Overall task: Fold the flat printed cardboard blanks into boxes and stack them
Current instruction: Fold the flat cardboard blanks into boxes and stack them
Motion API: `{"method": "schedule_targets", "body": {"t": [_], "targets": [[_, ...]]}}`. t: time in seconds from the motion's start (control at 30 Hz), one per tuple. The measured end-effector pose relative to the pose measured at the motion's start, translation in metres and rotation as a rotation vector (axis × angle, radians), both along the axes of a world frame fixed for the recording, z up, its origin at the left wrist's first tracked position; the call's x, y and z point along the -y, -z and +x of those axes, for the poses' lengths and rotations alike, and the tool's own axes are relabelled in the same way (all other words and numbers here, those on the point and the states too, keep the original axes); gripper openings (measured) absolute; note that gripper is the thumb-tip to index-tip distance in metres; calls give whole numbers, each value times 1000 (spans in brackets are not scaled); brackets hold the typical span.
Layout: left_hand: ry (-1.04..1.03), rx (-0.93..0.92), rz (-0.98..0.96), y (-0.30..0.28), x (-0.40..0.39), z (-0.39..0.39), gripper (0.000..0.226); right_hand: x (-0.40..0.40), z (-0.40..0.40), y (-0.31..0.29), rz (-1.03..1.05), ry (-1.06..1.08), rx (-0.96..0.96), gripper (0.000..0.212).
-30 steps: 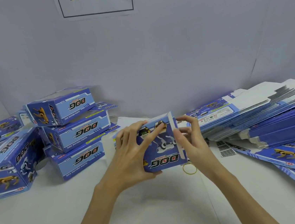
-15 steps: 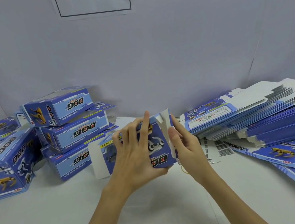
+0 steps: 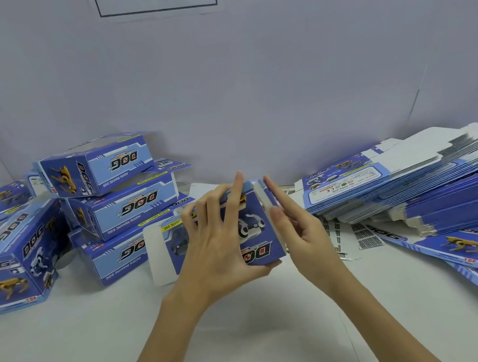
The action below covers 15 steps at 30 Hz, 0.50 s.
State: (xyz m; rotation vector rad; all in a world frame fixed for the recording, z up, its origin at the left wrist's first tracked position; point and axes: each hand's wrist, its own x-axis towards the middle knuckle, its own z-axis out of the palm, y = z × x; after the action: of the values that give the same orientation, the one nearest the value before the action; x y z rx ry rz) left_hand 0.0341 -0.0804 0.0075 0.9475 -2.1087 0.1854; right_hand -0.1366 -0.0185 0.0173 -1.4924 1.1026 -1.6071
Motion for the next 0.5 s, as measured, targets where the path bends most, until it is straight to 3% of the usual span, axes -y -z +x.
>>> {"method": "schedule_targets", "body": {"t": [0.5], "targets": [[1,146,-48,-2,-12,-5,129,-1,13,15,67,-19,26,49]]}}
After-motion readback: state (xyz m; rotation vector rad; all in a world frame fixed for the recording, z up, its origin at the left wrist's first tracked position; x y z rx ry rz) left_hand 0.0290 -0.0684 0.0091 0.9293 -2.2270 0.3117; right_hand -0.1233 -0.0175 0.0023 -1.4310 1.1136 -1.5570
